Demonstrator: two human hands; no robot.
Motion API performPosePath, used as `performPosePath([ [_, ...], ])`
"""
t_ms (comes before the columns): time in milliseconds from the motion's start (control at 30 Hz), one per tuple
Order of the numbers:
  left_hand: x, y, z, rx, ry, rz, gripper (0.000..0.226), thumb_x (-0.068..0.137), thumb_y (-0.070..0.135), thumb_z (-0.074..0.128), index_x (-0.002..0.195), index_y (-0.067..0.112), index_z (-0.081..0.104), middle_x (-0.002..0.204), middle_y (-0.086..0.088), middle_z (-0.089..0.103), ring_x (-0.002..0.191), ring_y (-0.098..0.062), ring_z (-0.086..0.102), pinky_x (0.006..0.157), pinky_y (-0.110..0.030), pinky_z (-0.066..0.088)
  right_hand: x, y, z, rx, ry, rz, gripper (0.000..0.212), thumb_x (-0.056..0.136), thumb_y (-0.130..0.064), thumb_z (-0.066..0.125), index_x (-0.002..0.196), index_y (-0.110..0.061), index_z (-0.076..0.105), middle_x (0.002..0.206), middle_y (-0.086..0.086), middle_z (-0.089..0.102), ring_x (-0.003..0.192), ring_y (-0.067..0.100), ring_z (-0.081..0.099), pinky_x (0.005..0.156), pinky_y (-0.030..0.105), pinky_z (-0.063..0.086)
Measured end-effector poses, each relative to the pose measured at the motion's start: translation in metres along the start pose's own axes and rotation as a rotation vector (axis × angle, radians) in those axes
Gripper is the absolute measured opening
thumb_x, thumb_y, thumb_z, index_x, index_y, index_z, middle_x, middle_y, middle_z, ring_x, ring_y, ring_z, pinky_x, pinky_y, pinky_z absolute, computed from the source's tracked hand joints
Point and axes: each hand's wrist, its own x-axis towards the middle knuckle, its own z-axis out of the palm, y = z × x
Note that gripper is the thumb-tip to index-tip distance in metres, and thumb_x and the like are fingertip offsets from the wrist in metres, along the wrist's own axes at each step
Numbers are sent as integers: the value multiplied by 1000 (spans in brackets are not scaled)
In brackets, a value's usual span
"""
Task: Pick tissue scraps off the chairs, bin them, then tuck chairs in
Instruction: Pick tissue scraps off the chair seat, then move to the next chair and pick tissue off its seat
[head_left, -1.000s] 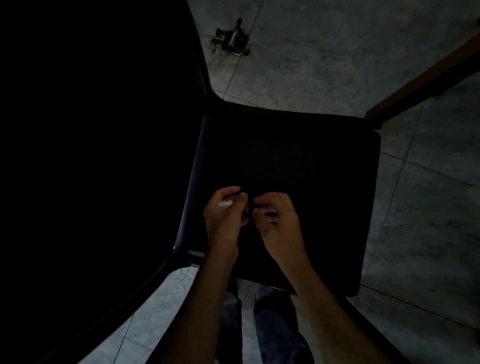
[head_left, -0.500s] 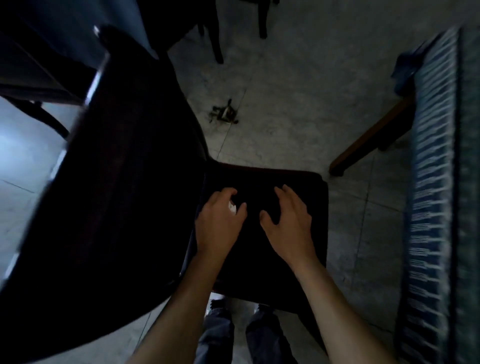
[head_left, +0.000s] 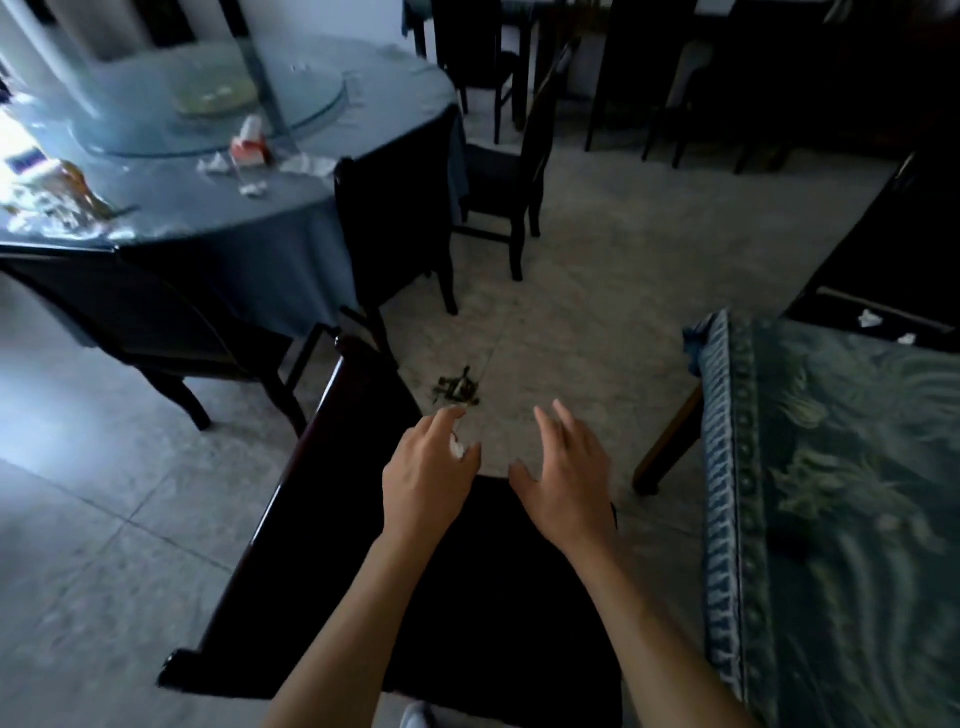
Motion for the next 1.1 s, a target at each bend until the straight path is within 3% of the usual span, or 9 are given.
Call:
performPosePath([
  [267, 23, -10, -57, 30, 49, 130, 46, 80, 44, 62, 124, 36, 50, 110, 12, 61, 104, -15, 59, 71, -32, 48, 5, -51, -15, 1, 49, 54, 74, 89, -53, 49, 151, -22, 23, 162, 5, 18, 147, 27, 18, 114, 54, 26],
  [567, 83, -112, -135, 37, 1, 341, 45, 84, 45, 67, 124, 36, 46, 112, 8, 61, 106, -17, 58, 72, -36, 54, 15, -174, 31, 15, 167, 162, 75, 93, -63, 38, 152, -21, 21, 163, 6, 14, 147, 27, 16, 114, 54, 25],
  [800, 127, -169, -193, -89, -67, 393, 36, 85, 39, 64, 118, 39, 50, 111, 9, 61, 103, -18, 59, 69, -31, 46, 28, -256, 55, -11, 239, 240, 72, 94, -54, 48, 152, -18, 25, 162, 8, 17, 147, 27, 19, 115, 51, 25],
  [933, 159, -184, -200, -102, -84, 432, 43, 85, 39, 66, 122, 38, 45, 115, 7, 61, 107, -17, 57, 70, -28, 41, 50, -277, 64, -44, 271, 279, 71, 92, -50, 51, 151, -19, 26, 162, 8, 19, 147, 27, 20, 115, 50, 26],
  [1100, 209, -195, -188, -112, -113, 460, 49, 83, 38, 71, 124, 35, 43, 115, 4, 59, 105, -19, 57, 70, -31, 49, 90, -284, 82, -63, 279, 322, 73, 92, -56, 49, 152, -22, 24, 163, 6, 15, 148, 25, 17, 116, 49, 23],
])
